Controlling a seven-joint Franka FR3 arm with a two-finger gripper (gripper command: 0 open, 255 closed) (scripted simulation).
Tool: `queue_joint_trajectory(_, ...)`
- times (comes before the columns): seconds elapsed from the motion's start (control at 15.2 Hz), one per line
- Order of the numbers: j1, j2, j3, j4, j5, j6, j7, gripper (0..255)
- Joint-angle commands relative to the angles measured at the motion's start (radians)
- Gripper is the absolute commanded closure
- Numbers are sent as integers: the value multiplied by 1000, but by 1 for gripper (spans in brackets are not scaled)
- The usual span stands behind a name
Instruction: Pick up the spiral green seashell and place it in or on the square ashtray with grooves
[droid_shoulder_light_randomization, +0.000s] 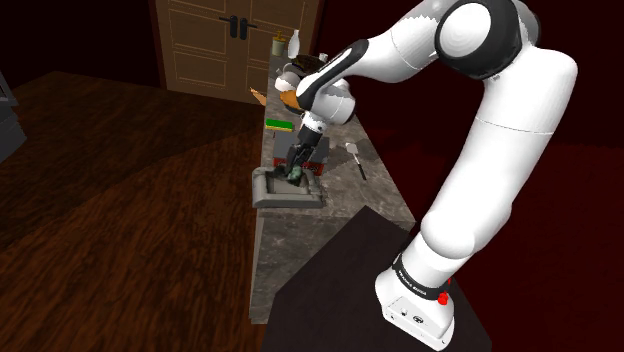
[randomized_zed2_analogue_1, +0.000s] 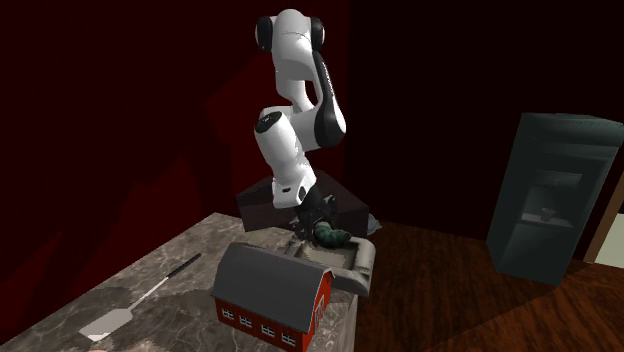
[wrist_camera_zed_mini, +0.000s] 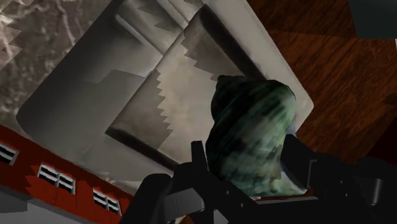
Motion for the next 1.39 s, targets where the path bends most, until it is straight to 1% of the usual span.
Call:
queue_joint_trajectory(0.0, -1, 30, 5, -1, 19, 28, -21, 255)
queue_joint_trajectory(0.53, -1, 30, 5, -1, 18, 28, -21, 255)
queue_joint_trajectory(0.59, -1, 30, 5, -1, 19, 28, -21, 0)
queue_joint_trajectory(0.92, -1, 30, 5, -1, 18, 28, -21, 0)
queue_joint_trajectory(1.19, -20, -55, -27, 22, -47, -81, 19, 0)
queue_joint_trajectory(1.32, -20, -55, -27, 22, -47, -81, 19, 0)
